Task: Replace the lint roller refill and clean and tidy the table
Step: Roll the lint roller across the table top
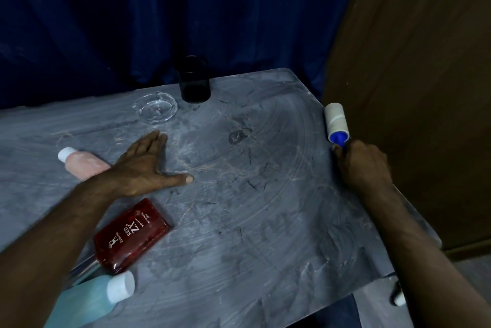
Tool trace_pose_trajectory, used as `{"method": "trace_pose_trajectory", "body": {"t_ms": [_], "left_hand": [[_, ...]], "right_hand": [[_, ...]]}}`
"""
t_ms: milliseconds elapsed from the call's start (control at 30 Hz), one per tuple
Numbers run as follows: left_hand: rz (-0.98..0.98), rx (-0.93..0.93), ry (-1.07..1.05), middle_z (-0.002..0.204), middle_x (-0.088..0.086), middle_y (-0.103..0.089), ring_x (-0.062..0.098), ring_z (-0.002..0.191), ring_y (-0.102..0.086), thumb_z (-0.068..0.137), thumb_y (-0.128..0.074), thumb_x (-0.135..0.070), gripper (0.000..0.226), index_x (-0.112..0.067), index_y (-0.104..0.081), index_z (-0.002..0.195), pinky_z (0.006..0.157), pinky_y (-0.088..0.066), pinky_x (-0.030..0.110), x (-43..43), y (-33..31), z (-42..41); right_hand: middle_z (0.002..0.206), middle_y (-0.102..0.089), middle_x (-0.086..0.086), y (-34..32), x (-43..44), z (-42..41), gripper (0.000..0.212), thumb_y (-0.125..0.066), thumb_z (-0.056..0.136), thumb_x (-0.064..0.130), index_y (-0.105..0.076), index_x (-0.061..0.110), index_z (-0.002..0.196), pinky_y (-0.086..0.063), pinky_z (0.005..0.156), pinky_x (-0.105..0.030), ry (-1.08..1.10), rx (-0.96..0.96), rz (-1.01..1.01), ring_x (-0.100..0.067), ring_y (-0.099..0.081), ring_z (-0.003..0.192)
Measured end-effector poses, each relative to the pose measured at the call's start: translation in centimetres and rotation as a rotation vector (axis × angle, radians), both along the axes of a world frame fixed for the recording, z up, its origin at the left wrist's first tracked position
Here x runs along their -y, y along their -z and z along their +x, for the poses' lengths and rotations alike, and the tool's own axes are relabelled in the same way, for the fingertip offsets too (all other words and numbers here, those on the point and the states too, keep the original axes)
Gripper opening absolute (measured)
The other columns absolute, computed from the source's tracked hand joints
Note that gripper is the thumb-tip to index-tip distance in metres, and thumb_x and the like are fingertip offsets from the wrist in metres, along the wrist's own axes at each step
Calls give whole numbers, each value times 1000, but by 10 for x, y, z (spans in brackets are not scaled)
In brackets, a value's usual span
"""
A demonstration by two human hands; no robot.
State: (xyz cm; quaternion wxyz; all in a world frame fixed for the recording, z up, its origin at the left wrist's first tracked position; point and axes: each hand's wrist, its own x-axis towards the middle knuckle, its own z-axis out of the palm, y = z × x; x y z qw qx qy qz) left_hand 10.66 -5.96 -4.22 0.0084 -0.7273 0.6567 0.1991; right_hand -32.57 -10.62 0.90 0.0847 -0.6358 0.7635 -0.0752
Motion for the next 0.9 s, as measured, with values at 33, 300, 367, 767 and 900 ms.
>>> {"method": "trace_pose_trajectory", "body": {"t_ms": [33,300,367,767,900], "left_hand": [[2,0,2,177,-8,18,15,164,14,45,-36,-116,157,-31,12,168,129,2,37,0,0,0],[17,-17,-8,177,-7,21,15,163,16,43,-37,-116,159,-31,13,168,131,3,37,-1,-1,-1],[20,-22,-13,176,-8,21,15,163,17,42,-37,-116,160,-31,14,168,132,3,38,-2,-1,-2],[14,-49,-32,176,-9,22,14,163,18,45,-42,-114,159,-30,14,168,123,8,30,-3,-3,-4],[16,-54,-40,176,-8,21,15,163,18,48,-46,-110,156,-29,14,168,127,6,34,-5,-6,-6]], "right_hand": [[101,-62,-14,-1,0,4,42,-45,107,42,-60,5,119,-48,79,-39,-17,-4,4,-27,-58,90],[116,-67,-19,4,3,47,42,-42,108,41,-61,6,123,-46,86,-37,-171,-60,-4,-34,-63,106],[116,-67,-18,6,4,65,42,-44,108,42,-62,8,123,-45,84,-37,-203,-61,0,-33,-64,105],[114,-72,-15,21,-21,169,39,-41,108,39,-63,10,123,-53,85,-36,-477,-147,-117,-34,-70,103],[117,-71,-14,21,-31,188,39,-39,109,38,-60,10,127,-53,86,-36,-538,-153,-122,-33,-70,105]]}}
